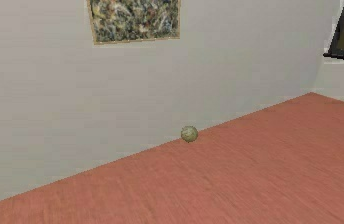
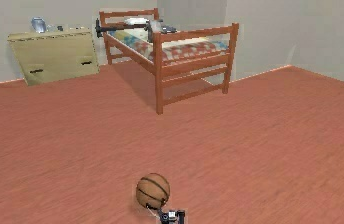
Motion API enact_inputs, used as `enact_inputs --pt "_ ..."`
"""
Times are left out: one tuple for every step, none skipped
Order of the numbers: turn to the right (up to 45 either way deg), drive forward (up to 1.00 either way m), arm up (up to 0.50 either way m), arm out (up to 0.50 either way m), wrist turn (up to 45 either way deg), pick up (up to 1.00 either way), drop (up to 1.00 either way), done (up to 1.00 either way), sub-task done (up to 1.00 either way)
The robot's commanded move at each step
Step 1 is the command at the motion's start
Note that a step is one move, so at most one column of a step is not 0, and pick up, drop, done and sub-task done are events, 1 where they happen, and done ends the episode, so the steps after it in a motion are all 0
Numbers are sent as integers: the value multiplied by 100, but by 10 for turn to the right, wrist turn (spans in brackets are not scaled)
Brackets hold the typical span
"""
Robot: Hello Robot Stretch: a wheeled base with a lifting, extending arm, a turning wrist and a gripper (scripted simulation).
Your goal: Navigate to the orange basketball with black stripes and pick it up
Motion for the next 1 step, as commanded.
enact_inputs --pt "0 0 0 0 0 0 0 100 0"
